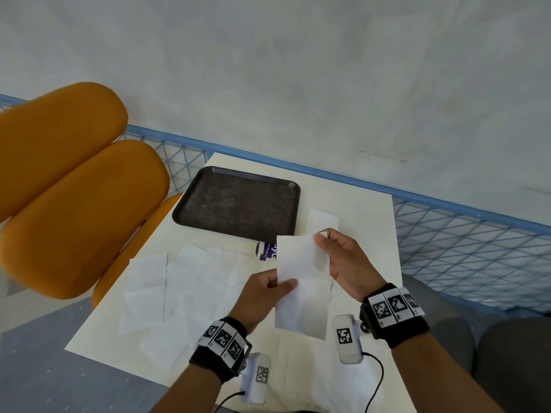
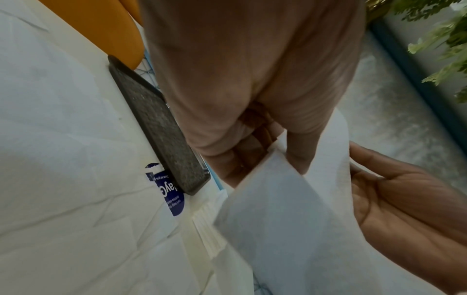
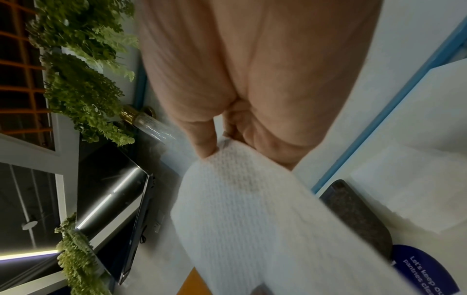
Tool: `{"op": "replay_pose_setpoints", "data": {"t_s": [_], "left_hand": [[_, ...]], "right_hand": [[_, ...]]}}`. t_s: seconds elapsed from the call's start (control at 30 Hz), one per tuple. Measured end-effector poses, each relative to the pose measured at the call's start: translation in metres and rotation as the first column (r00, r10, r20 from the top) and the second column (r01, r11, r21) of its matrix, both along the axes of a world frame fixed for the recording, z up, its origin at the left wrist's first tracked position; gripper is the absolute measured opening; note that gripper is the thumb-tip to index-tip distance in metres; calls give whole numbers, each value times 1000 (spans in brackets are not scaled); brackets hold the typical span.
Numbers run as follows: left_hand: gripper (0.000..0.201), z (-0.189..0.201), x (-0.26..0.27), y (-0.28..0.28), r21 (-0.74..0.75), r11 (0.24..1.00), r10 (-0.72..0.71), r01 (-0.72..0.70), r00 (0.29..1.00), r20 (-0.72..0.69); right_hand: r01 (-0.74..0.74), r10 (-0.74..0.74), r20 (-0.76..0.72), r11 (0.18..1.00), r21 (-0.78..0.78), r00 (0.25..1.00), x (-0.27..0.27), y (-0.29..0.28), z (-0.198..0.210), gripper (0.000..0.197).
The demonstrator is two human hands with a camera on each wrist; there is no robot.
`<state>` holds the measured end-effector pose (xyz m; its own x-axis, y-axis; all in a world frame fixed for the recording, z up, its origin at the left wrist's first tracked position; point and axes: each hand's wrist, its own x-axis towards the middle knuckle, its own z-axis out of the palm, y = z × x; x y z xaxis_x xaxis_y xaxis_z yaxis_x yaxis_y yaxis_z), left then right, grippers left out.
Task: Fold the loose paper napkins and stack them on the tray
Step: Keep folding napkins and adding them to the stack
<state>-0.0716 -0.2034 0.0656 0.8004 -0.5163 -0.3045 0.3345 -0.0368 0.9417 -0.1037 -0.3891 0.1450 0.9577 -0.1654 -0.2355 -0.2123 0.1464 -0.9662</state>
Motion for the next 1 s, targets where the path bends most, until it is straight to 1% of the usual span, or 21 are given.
{"op": "replay_pose_setpoints", "data": {"t_s": [0.1,0.13,0.2,0.27,0.3,0.37,0.47,0.53,0.6,0.67,0.77,0.9,0.97,1.0], "left_hand": [[12,1,2,3,11,1000,10,-10,1000,10],[12,1,3,3,25,1000,17,-17,1000,19],[12,1,5,5,47,998,35,-38,998,55],[7,2,5,7,-17,1000,15,-13,992,122],[13,3,5,9,-53,999,-1,10,987,160],[21,6,7,7,-54,998,-7,17,983,184],[26,8,10,2,-4,1000,-24,25,981,192],[26,9,11,1,21,998,-54,51,972,227],[26,11,12,1,34,997,-75,68,960,271],[28,15,14,1,26,996,-87,83,953,291],[32,23,13,2,-13,995,-92,97,972,214],[30,26,7,6,-98,994,-56,58,998,22],[29,28,5,4,-58,998,-30,28,999,-25],[27,29,4,2,-14,1000,-7,7,1000,-17]], "right_hand": [[19,-19,20,999,35,1000,-3,1,4,26],[11,-12,20,999,42,1000,-2,0,5,24],[-20,20,3,997,77,1000,-2,-4,11,33],[-49,53,-36,994,101,998,-2,-8,18,42],[-65,69,-44,994,83,997,-2,-10,20,45],[-79,79,-42,997,-3,996,-2,-13,20,42],[-22,19,-28,990,-139,999,-2,-14,13,24],[-22,23,-1,954,-299,1000,-2,-16,2,15],[-106,107,-21,898,-427,994,-5,-17,-8,13],[-203,181,-93,855,-477,979,-9,-16,-16,17],[-258,221,-133,835,-486,966,-14,-15,-23,12],[-219,178,-129,820,-528,976,-17,-14,-24,11],[-207,166,-124,827,-523,978,-18,-12,-24,11],[-200,160,-122,831,-519,980,-18,-10,-25,11]]}}
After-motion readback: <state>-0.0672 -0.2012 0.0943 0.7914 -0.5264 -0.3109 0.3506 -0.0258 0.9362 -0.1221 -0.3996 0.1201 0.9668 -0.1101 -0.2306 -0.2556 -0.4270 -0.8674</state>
